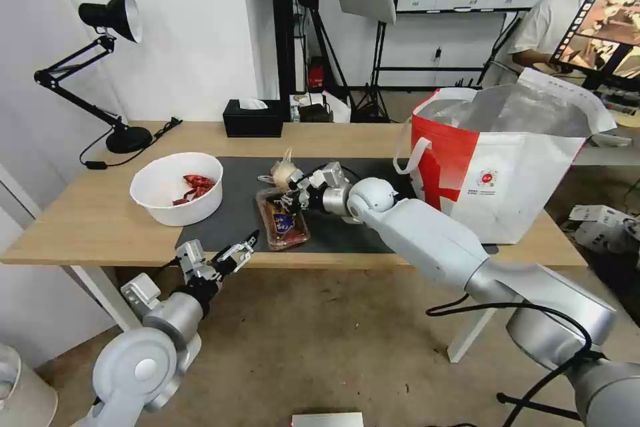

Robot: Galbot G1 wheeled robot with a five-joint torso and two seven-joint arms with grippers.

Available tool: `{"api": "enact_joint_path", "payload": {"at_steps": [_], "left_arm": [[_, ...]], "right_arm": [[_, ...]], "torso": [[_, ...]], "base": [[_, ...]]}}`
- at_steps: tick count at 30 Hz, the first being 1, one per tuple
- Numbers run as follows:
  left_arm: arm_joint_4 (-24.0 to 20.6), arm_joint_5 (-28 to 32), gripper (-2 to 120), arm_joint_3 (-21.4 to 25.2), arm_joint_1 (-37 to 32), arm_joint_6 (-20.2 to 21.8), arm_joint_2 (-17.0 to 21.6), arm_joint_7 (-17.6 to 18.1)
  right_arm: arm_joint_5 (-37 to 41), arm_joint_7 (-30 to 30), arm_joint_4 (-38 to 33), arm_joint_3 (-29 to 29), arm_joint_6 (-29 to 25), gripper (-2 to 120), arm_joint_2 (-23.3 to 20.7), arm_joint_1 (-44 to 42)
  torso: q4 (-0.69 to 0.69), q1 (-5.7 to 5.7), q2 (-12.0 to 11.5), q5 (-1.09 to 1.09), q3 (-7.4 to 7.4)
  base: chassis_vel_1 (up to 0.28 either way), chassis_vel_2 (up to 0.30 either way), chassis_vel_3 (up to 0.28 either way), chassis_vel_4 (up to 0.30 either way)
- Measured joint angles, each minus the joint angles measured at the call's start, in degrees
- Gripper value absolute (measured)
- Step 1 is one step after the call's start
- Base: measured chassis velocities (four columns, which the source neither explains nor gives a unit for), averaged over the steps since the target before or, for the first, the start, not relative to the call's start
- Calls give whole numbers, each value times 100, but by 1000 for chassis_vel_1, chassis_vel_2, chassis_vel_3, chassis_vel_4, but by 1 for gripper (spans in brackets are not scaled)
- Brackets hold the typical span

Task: Pick up the trash from the table and place it into the takeout bag.

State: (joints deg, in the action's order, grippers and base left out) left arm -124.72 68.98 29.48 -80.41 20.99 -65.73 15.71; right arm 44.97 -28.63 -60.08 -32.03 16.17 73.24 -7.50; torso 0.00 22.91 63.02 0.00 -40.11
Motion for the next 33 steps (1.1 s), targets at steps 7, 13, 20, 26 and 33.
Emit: {"api": "enact_joint_path", "payload": {"at_steps": [7, 13, 20, 26, 33], "left_arm": [[149, 68, 100, -81, 188, 1, 4, 75], [292, 98, 100, -150, 342, 2, 35, 145], [394, 152, 100, -297, 527, 1, 59, 172], [481, 186, 100, -452, 666, 3, 56, 201], [654, 319, 100, -640, 894, 59, 55, 324]], "right_arm": [[17, -24, -4, -40, -5, 0, 37, 62], [26, -25, -64, -113, -11, 0, 44, 102], [35, -4, -156, -130, -14, 0, -61, 111], [51, 20, -264, -130, -15, 0, -172, 109], [49, 23, -322, -132, -16, 0, -270, 10]], "torso": [[0, 0, 0, 0, 0], [-1, 0, 0, 0, 0], [0, 0, 0, 0, 0], [0, 0, 0, 0, 0], [0, 0, 0, 0, 0]], "base": [[0, 0, 0, 0], [0, 0, 0, 0], [0, 0, 0, 0], [0, 0, 0, 0], [0, 0, 0, 0]]}}
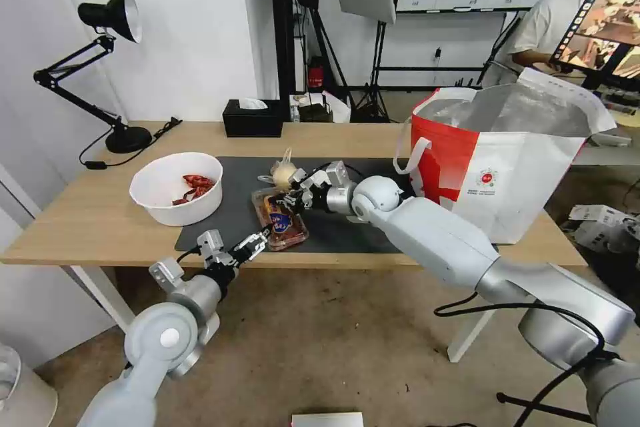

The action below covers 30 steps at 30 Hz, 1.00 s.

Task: Pick up the trash from the table and place it into the takeout bag.

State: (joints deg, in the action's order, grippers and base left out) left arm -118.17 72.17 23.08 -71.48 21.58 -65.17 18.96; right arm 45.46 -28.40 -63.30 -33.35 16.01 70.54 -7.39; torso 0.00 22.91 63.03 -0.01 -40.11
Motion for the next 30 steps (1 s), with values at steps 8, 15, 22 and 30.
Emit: {"api": "enact_joint_path", "payload": {"at_steps": [8, 15, 22, 30], "left_arm": [[87, 31, 100, -127, 130, 57, -11, 88], [148, 152, 100, -232, 229, 98, -38, 233], [184, 418, 100, -255, 304, 176, -42, 425], [312, 596, 100, -391, 516, 139, -101, 656]], "right_arm": [[0, -2, -9, 18, -3, 0, -28, -7], [0, 0, -50, 34, -7, 0, -57, -32], [3, 13, -102, 48, -8, 0, -66, -61], [37, 35, -149, 59, -8, 0, -118, -60]], "torso": [[0, 0, 0, 0, 0], [0, 0, 0, 0, 0], [0, 0, 0, 0, 0], [0, 0, 0, 0, 0]], "base": [[0, 0, 0, 0], [0, 0, 0, 0], [0, 0, 0, 0], [0, 0, 0, 0]]}}
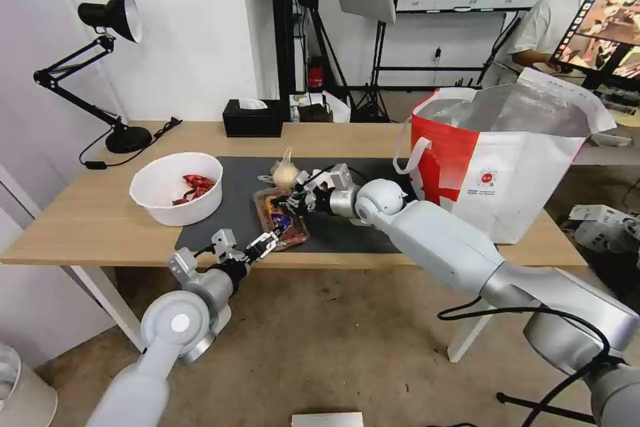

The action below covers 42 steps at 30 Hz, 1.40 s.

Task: Pick up the trash from the table and place it into the takeout bag.

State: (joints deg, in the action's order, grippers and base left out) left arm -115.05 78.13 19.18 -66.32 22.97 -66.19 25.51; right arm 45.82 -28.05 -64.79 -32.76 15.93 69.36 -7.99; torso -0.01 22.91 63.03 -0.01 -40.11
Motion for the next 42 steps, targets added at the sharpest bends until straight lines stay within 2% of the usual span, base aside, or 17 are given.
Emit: {"api": "enact_joint_path", "payload": {"at_steps": [2, 4, 8, 10, 11, 14, 15, 19, 20, 23, 24, 27, 36, 38, 40, 42], "left_arm": [[28, 1, 96, -41, 43, -41, -25, 36], [94, 21, 85, -98, 122, -94, -75, 109], [140, 45, 77, -141, 174, -112, -105, 172], [174, 51, 65, -170, 201, -125, -116, 205], [174, 51, 65, -170, 201, -125, -116, 205], [217, 51, 50, -194, 219, -166, -120, 234], [217, 51, 50, -194, 219, -166, -120, 234], [223, 47, 30, -205, 245, -192, -102, 237], [223, 47, 30, -205, 245, -192, -102, 237], [231, 20, 16, -207, 265, -195, -88, 235], [231, 20, 16, -207, 265, -195, -88, 235], [242, 0, 3, -198, 296, -195, -77, 224], [242, -24, 0, -172, 299, -200, -72, 210], [206, -34, 0, -142, 271, -209, -72, 205], [105, -38, 0, -60, 213, -226, -49, 191], [58, -40, 0, -15, 189, -239, -30, 176]], "right_arm": [[18, 8, -11, 0, 0, 0, -16, 3], [65, 35, -37, -1, 0, 0, -46, 9], [83, 47, -53, -2, 0, 0, -68, 9], [90, 54, -73, -2, 0, 0, -87, -2], [90, 54, -73, -2, 0, 0, -87, -2], [93, 62, -84, -2, 0, 0, -103, -25], [93, 62, -84, -2, 0, 0, -103, -25], [94, 69, -87, 3, -1, 0, -108, -44], [94, 69, -87, 3, -1, 0, -108, -44], [96, 74, -104, 3, -4, 0, -111, -58], [96, 74, -104, 3, -4, 0, -111, -58], [128, 78, -162, 4, -6, 0, -143, -86], [561, 147, -392, 164, -110, 0, -285, -227], [822, 252, -544, 311, -193, 0, -348, -318], [1211, 647, -1008, 687, -332, 0, -530, -548], [1278, 857, -1240, 851, -411, 0, -634, -682]], "torso": [[0, 0, 0, 0, 0], [0, 0, 0, 2, 0], [1, 1, 0, 1, 0], [1, 1, 0, 1, 0], [1, 1, 0, 1, 0], [1, 1, 0, 2, 0], [1, 1, 0, 2, 0], [1, 1, 0, 1, 0], [1, 1, 0, 1, 0], [1, 1, 0, 1, 0], [1, 1, 0, 1, 0], [1, 1, 0, 1, 0], [1, 1, 0, 1, 0], [0, 1, 0, 1, 0], [0, 1, -1, 1, 0], [-1, 1, 0, 1, 1]], "base": [[0, 0, 0, 0], [0, 0, 0, 0], [0, 0, 0, 0], [0, 0, 0, 0], [0, 0, 0, 0], [0, 0, 0, 0], [0, 0, 0, 0], [0, 0, 0, 0], [0, 0, 0, 0], [0, 0, 0, 0], [0, 0, 0, 0], [0, 0, 0, 0], [0, 0, 0, 0], [0, 0, 0, 0], [0, 0, 0, 0], [0, 0, 0, 0]]}}
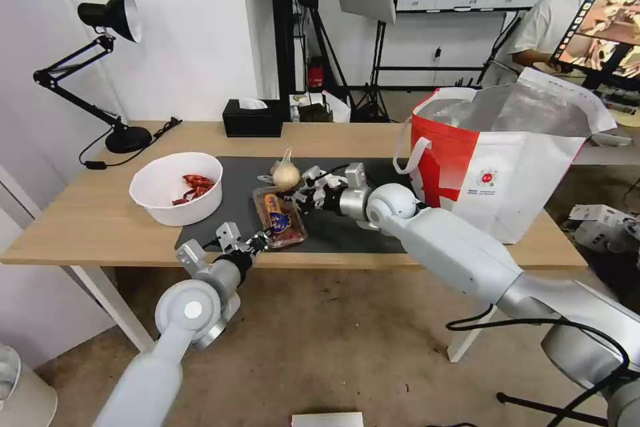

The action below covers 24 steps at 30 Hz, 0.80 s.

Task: Pick up the trash from the table and place it into the takeout bag.

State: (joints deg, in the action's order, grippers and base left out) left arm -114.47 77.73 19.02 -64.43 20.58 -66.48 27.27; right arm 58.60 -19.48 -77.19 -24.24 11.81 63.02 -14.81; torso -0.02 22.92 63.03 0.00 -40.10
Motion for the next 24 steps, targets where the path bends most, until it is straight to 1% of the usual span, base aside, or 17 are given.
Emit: {"api": "enact_joint_path", "payload": {"at_steps": [1, 2, 3, 5, 6, 8, 9, 10, 12, 13, 15, 16, 18, 19, 22, 23, 24], "left_arm": [[-56, -11, 0, 52, -32, -29, 30, -44], [-108, -42, 0, 95, -58, -57, 66, -86], [-108, -42, 0, 95, -58, -57, 66, -86], [-195, -118, 0, 157, -83, -108, 141, -165], [-195, -118, 0, 157, -83, -108, 141, -165], [-321, -202, 0, 222, -69, -173, 254, -294], [-321, -202, 0, 222, -69, -173, 254, -294], [-388, -224, 0, 253, -34, -218, 325, -392], [-486, -245, 0, 295, 71, -347, 444, -567], [-486, -245, 0, 295, 71, -347, 444, -567], [-544, -367, 0, 390, 193, -475, 506, -763], [-544, -367, 0, 390, 193, -475, 506, -763], [-573, -441, 0, 386, 452, -577, 606, -924], [-573, -441, 0, 386, 452, -577, 606, -924], [-467, -459, 0, 72, 1042, -612, 697, -992], [-467, -459, 0, 72, 1042, -612, 697, -992], [-384, -470, 0, -58, 1237, -619, 715, -998]], "right_arm": [[26, 238, -297, 209, -109, 0, -155, -200], [25, 472, -575, 395, -214, 6, -320, -385], [25, 472, -575, 395, -214, 6, -320, -385], [-6, 866, -1172, 743, -405, 14, -681, -801], [-6, 866, -1172, 743, -405, 14, -681, -801], [-140, 1166, -1844, 1121, -569, 25, -1087, -1349], [-140, 1166, -1844, 1121, -569, 25, -1087, -1349], [-268, 1284, -2259, 1349, -687, 30, -1342, -1781], [-517, 1401, -2813, 1796, -855, 40, -1678, -2579], [-517, 1401, -2813, 1796, -855, 40, -1678, -2579], [-762, 1489, -3237, 2135, -1032, 50, -1961, -3186], [-762, 1489, -3237, 2135, -1032, 50, -1961, -3186], [-1142, 1589, -3568, 2681, -1230, 62, -2104, -3883], [-1142, 1589, -3568, 2681, -1230, 62, -2104, -3883], [-1432, 1701, -3897, 3472, -1276, 76, -2149, -4904], [-1432, 1701, -3897, 3472, -1276, 76, -2149, -4904], [-1498, 1721, -3974, 3668, -1273, 81, -2150, -5225]], "torso": [[0, 0, 0, -2, 0], [0, 0, 0, -2, 0], [0, 0, 0, -2, 0], [3, 0, -1, -1, 0], [3, 0, -1, -1, 0], [3, 0, 0, -1, 0], [3, 0, 0, -1, 0], [2, 0, 0, -1, 0], [2, -1, 0, -1, 0], [2, -1, 0, -1, 0], [6, -1, 1, -2, 1], [6, -1, 1, -2, 1], [-1, -1, 0, 0, 0], [-1, -1, 0, 0, 0], [1, -2, 1, 0, 0], [1, -2, 1, 0, 0], [3, -2, 1, -2, 0]], "base": [[0, 0, 0, 0], [0, 0, 0, 0], [0, 0, 0, 0], [0, 0, 0, 0], [0, 0, 0, 0], [0, 0, 0, 0], [0, 0, 0, 0], [0, 0, 0, 0], [0, 0, 0, 0], [0, 0, 0, 0], [0, 0, 0, 0], [0, 0, 0, 0], [0, 0, 0, 0], [0, 0, 0, 0], [0, 0, 0, 0], [0, 0, 0, 0], [0, 0, 0, 0]]}}
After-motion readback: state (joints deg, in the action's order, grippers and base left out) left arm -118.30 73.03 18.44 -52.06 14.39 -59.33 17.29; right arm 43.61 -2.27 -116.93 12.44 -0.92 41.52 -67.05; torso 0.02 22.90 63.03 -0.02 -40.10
